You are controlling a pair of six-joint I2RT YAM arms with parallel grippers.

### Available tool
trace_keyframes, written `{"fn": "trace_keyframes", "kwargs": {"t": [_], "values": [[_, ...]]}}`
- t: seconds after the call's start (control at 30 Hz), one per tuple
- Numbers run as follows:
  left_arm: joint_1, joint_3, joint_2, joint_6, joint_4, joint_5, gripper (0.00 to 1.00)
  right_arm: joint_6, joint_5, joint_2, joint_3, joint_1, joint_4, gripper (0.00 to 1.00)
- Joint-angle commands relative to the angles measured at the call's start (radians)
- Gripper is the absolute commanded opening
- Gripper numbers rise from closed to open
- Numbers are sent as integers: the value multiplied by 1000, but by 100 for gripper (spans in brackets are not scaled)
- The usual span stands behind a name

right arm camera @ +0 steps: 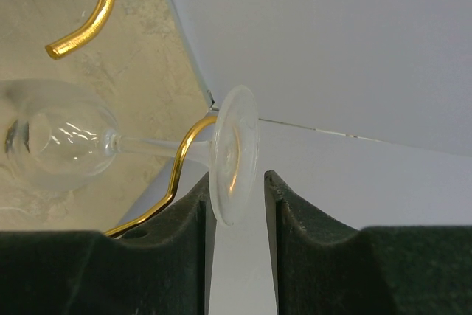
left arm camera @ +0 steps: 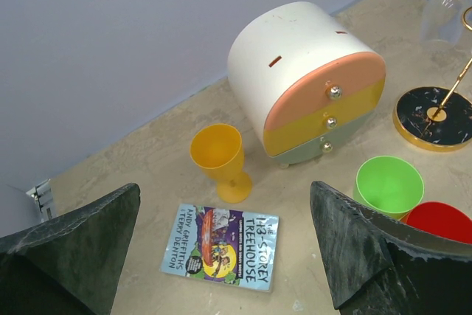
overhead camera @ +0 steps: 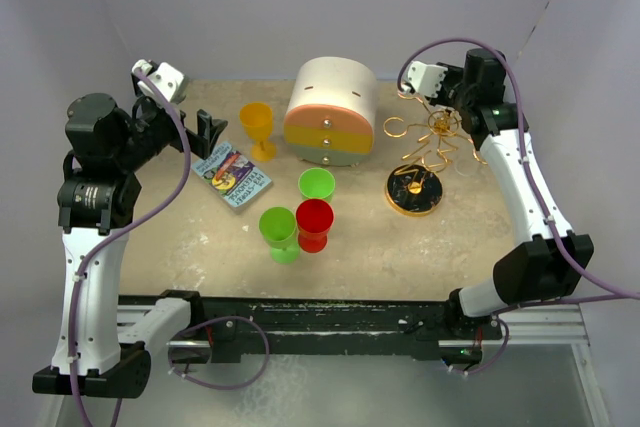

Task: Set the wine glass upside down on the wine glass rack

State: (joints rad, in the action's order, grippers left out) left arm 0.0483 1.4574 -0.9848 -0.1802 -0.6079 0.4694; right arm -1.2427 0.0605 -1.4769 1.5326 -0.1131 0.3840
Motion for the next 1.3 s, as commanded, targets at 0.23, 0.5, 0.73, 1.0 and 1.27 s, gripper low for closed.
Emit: {"fn": "trace_keyframes", "kwargs": {"t": [0.23, 0.5, 0.73, 1.0, 1.27], "values": [[-8, -4, 20, -21, 47, 18, 99, 50, -24, 52, 14, -2, -21, 37], [-8, -5, 21, -22, 45, 20, 99, 80, -31, 49, 34, -2, -11, 38], [-8, -6, 24, -21, 45, 18, 99, 98, -33, 48, 44, 0, -3, 38], [-8, -7, 27, -24, 44, 20, 99, 123, -25, 36, 64, 0, 8, 38], [-8, -8, 29, -24, 42, 23, 99, 138, -13, 26, 74, 6, 15, 37]]}}
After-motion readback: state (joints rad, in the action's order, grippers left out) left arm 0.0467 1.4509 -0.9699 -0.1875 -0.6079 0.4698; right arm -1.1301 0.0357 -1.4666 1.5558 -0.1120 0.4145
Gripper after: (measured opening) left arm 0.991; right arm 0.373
